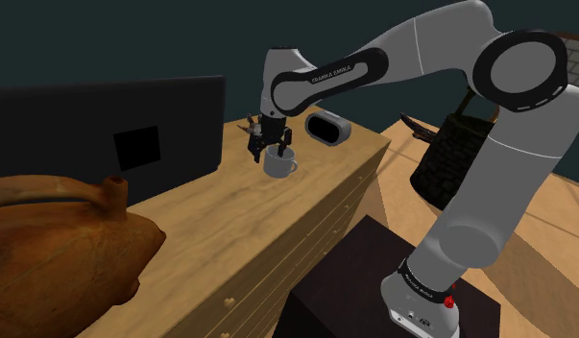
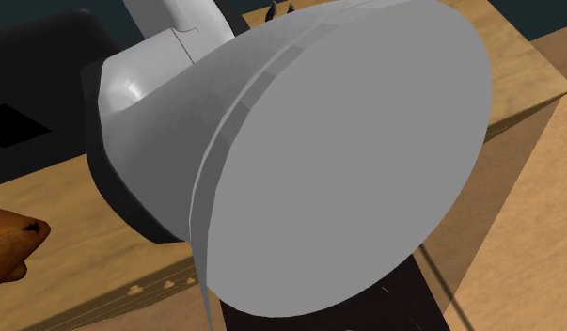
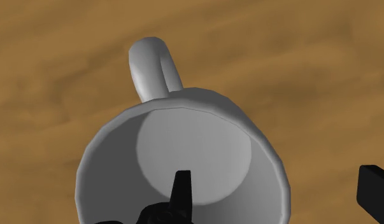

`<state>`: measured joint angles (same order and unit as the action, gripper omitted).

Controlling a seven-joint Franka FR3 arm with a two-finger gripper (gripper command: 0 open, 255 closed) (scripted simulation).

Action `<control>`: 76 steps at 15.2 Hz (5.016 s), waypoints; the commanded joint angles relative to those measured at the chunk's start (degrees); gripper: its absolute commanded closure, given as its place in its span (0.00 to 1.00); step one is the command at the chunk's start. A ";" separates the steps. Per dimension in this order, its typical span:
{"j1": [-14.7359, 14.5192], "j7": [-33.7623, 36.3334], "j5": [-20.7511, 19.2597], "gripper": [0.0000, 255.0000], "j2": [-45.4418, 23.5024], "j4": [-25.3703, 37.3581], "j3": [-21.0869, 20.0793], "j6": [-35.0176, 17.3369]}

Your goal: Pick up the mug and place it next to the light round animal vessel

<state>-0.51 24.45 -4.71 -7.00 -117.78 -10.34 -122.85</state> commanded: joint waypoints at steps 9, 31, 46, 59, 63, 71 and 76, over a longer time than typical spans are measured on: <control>0.00 0.00 0.00 1.00 -0.01 -0.01 0.00 -0.03; 0.11 -1.33 1.34 1.00 4.51 7.91 -0.12 12.28; 0.09 -1.98 1.73 1.00 5.65 18.12 -0.15 23.60; -0.08 -2.22 1.50 1.00 4.18 30.01 -0.29 34.04; -0.20 -2.23 1.30 1.00 3.17 34.43 -0.37 37.47; -0.63 -2.17 0.64 1.00 0.07 44.90 -0.60 44.91; -1.16 -2.08 -0.06 1.00 -2.90 53.14 -0.81 50.24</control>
<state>-1.53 22.29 -4.64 -9.41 -66.24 -11.09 -73.75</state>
